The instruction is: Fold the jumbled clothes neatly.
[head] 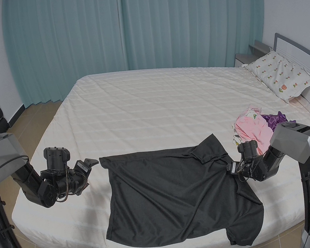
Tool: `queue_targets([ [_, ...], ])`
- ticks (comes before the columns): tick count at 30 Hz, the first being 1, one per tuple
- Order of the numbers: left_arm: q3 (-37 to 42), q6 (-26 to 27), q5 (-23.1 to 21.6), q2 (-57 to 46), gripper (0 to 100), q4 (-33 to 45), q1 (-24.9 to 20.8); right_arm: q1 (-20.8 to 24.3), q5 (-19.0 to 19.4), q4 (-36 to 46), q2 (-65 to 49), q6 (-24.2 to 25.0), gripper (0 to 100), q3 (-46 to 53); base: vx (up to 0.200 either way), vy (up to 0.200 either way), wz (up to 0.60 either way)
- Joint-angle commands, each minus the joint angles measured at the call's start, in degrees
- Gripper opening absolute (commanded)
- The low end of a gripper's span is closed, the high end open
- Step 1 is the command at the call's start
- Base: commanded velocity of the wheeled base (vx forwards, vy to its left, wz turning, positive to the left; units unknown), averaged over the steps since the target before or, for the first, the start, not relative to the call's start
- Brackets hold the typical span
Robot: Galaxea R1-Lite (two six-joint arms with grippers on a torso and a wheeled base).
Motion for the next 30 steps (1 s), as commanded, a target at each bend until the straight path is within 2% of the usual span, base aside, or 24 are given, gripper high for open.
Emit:
queue_targets([
  [1, -0.08, 0.00, -0.01, 0.45, 100, 0.00, -0.01, -3.33, 0.27, -0.12, -0.76, 0.06, 100, 0.25, 0.000, 0.000, 0.00],
  [6, -0.08, 0.00, -0.01, 0.63, 100, 0.00, -0.01, -6.84, 1.41, -0.20, -0.85, 1.20, 100, -0.01, 0.000, 0.000, 0.00],
  [8, -0.08, 0.00, -0.01, 0.89, 100, 0.00, -0.01, -7.72, 4.23, -0.91, -1.47, 2.34, 100, 0.52, 0.000, 0.000, 0.00],
  [11, -0.08, 0.00, -0.01, 0.89, 100, 0.00, -0.01, -8.86, 10.38, -2.93, -3.58, 4.01, 100, 2.80, 0.000, 0.000, 0.00],
  [19, 0.01, 0.27, 0.08, 2.30, 100, -0.88, -0.01, -15.19, 10.90, -4.33, -1.47, 0.58, 100, 2.54, 0.000, 0.000, 0.00],
  [26, 0.54, 0.36, 0.16, 3.00, 100, -2.72, -0.01, -16.69, 13.37, -9.61, -1.11, 1.73, 100, 4.21, 0.000, 0.000, 0.00],
  [30, 1.50, 0.62, 0.08, 3.44, 100, -2.81, -0.45, -16.86, 22.77, -12.86, -4.10, 3.75, 100, 9.31, 0.000, 0.000, 0.00],
])
